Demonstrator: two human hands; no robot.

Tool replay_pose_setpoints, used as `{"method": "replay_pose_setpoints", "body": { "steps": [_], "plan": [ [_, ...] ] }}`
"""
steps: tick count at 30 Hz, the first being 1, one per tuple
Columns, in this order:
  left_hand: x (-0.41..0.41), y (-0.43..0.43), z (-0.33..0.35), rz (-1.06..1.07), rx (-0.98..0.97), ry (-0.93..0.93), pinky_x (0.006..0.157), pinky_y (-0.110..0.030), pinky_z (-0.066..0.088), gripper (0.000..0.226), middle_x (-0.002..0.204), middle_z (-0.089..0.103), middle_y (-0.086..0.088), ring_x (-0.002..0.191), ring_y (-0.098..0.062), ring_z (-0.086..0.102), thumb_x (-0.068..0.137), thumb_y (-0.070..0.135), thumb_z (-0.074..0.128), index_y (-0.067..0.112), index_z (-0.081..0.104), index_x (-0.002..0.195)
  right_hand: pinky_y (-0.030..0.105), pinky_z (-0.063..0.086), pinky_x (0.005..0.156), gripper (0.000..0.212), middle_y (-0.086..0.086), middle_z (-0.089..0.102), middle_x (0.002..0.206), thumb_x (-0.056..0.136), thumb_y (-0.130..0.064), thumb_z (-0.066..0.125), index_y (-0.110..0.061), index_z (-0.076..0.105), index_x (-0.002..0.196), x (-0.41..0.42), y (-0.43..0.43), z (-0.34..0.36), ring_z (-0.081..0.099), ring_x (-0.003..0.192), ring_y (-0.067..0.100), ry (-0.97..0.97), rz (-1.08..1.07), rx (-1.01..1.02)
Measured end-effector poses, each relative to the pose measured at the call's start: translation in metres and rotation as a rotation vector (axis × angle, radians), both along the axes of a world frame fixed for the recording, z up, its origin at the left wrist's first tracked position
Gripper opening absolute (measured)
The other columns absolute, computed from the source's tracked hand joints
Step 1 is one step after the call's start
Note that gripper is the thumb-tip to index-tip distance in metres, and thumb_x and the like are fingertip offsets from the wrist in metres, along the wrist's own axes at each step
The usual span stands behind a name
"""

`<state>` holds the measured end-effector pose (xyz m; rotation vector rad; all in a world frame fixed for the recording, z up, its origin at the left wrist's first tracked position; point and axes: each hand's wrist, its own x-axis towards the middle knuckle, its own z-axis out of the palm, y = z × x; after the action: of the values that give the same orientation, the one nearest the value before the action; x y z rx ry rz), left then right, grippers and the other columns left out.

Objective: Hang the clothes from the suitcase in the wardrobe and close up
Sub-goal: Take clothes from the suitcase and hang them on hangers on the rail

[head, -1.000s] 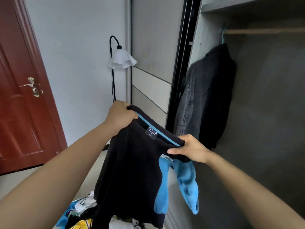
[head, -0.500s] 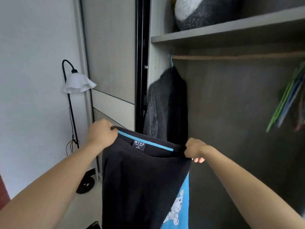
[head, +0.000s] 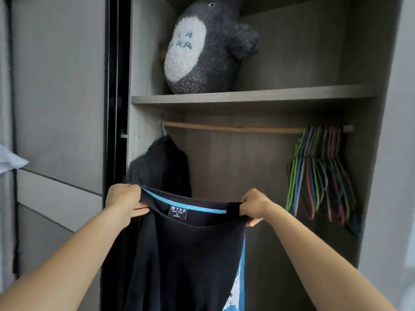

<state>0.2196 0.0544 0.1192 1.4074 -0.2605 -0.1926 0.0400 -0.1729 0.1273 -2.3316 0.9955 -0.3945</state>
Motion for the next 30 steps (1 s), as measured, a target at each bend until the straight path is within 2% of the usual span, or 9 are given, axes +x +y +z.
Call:
{"method": "replay_pose_setpoints", "body": {
  "steps": [3, 5, 9, 11, 14, 16, 20, 24, 30],
  "plan": [
    [0.002, -0.040, 0.052, 0.050, -0.207, -0.024, 0.059, -0.034, 0.051, 0.027, 0.099, 0.065, -0.017, 0.076, -0.027, 0.065, 0.095, -0.002, 0.043, 0.010, 0.065, 0.085, 0.024, 0.051, 0.041, 0.011, 0.008, 0.059, 0.046, 0.083, -0.003, 0.062, -0.001, 0.060, 0.072, 0.008, -0.034, 0.037, 0.057, 0.037, 0.017, -0.056, -0.004, -0.016],
    [0.002, -0.062, 0.086, 0.071, -0.298, -0.081, 0.063, -0.033, 0.051, 0.029, 0.104, 0.065, -0.016, 0.090, -0.029, 0.065, 0.094, -0.001, 0.043, 0.014, 0.066, 0.084, 0.022, 0.049, 0.041, 0.008, 0.010, 0.058, 0.054, 0.084, -0.005, 0.065, -0.001, 0.061, 0.078, 0.013, -0.052, 0.066, 0.055, 0.043, 0.017, -0.177, -0.004, 0.044],
    [0.004, -0.116, 0.120, 0.038, -0.360, -0.132, 0.058, -0.032, 0.051, 0.033, 0.106, 0.064, -0.014, 0.100, -0.031, 0.063, 0.093, 0.001, 0.042, 0.019, 0.063, 0.075, 0.025, 0.050, 0.056, 0.004, 0.006, 0.064, 0.070, 0.083, -0.009, 0.065, -0.007, 0.066, 0.086, 0.012, -0.091, 0.109, 0.059, 0.061, 0.017, -0.373, 0.021, 0.251],
    [0.004, -0.141, 0.117, 0.027, -0.351, -0.148, 0.055, -0.031, 0.050, 0.036, 0.103, 0.064, -0.014, 0.097, -0.032, 0.063, 0.092, 0.000, 0.040, 0.020, 0.062, 0.073, 0.027, 0.048, 0.057, 0.005, 0.009, 0.064, 0.074, 0.085, -0.011, 0.062, -0.006, 0.063, 0.083, 0.009, -0.111, 0.118, 0.060, 0.061, 0.020, -0.436, -0.073, 0.184],
    [0.006, -0.179, 0.099, 0.001, -0.326, -0.136, 0.062, -0.033, 0.054, 0.039, 0.107, 0.066, -0.014, 0.102, -0.033, 0.063, 0.088, -0.001, 0.037, 0.021, 0.066, 0.072, 0.034, 0.051, 0.073, 0.020, 0.015, 0.065, 0.103, 0.090, -0.015, 0.061, -0.003, 0.061, 0.106, -0.002, -0.139, 0.116, 0.066, 0.093, 0.031, -0.180, -0.399, -0.414],
    [0.010, -0.197, 0.086, -0.001, -0.307, -0.093, 0.065, -0.035, 0.055, 0.040, 0.110, 0.065, -0.014, 0.103, -0.033, 0.063, 0.087, -0.001, 0.039, 0.021, 0.068, 0.072, 0.035, 0.050, 0.081, 0.027, 0.013, 0.062, 0.120, 0.092, -0.012, 0.057, -0.006, 0.059, 0.118, -0.008, -0.149, 0.110, 0.062, 0.111, 0.032, 0.019, -0.523, -0.682],
    [0.022, -0.214, 0.064, -0.027, -0.274, 0.009, 0.058, -0.032, 0.053, 0.034, 0.110, 0.065, -0.014, 0.100, -0.032, 0.064, 0.091, 0.000, 0.046, 0.018, 0.069, 0.074, 0.033, 0.044, 0.074, 0.030, 0.011, 0.062, 0.122, 0.092, -0.003, 0.050, -0.009, 0.059, 0.120, -0.009, -0.170, 0.100, 0.061, 0.113, 0.029, 0.288, -0.555, -0.830],
    [0.040, -0.205, 0.044, -0.040, -0.237, 0.087, 0.061, -0.031, 0.052, 0.028, 0.093, 0.063, -0.012, 0.075, -0.023, 0.061, 0.094, -0.001, 0.048, 0.015, 0.065, 0.077, 0.033, 0.049, 0.077, 0.036, 0.008, 0.063, 0.125, 0.094, 0.004, 0.044, -0.009, 0.061, 0.123, -0.001, -0.178, 0.099, 0.063, 0.114, 0.026, 0.420, -0.537, -0.983],
    [0.059, -0.188, 0.027, -0.034, -0.180, 0.120, 0.055, -0.030, 0.047, 0.030, 0.087, 0.062, -0.011, 0.072, -0.022, 0.062, 0.093, -0.003, 0.044, 0.013, 0.065, 0.079, 0.034, 0.050, 0.082, 0.038, 0.007, 0.063, 0.126, 0.094, 0.004, 0.044, -0.009, 0.061, 0.125, 0.012, -0.175, 0.110, 0.061, 0.116, 0.026, 0.444, -0.522, -1.066]
  ]
}}
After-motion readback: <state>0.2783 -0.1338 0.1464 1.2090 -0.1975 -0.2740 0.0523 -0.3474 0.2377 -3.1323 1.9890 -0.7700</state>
